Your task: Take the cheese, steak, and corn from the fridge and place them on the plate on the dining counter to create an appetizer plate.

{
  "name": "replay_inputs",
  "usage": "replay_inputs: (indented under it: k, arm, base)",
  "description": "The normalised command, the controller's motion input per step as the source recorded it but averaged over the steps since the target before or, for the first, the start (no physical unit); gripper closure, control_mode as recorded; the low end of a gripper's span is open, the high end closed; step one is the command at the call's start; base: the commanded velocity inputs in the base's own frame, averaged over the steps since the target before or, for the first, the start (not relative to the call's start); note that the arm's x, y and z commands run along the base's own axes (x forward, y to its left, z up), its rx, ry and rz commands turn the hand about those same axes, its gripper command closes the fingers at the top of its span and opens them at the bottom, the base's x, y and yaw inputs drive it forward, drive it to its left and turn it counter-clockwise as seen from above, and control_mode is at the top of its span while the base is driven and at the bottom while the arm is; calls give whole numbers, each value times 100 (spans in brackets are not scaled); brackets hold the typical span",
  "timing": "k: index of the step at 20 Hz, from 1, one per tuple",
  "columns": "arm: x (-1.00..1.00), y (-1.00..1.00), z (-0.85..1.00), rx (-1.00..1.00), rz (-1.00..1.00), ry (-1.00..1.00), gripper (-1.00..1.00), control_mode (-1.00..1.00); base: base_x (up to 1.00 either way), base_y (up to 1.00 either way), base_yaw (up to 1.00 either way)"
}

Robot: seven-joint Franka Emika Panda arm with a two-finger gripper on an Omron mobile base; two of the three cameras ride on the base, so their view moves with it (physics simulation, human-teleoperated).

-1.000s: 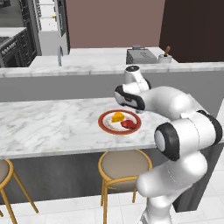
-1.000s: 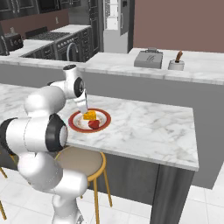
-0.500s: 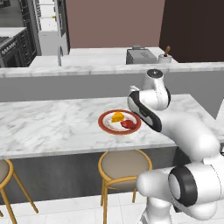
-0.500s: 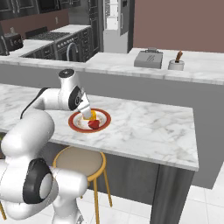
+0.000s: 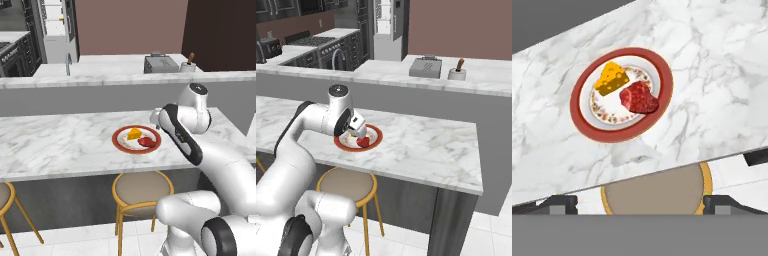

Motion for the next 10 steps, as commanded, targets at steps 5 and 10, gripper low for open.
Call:
replay_inputs:
  k: [5, 10]
  arm:
    - [-60, 10, 21, -22, 31, 1, -100, -100]
    - [-69, 0, 21, -17, 11, -5, -100, -100]
  base:
    - [0, 0, 0]
    - [0, 0, 0]
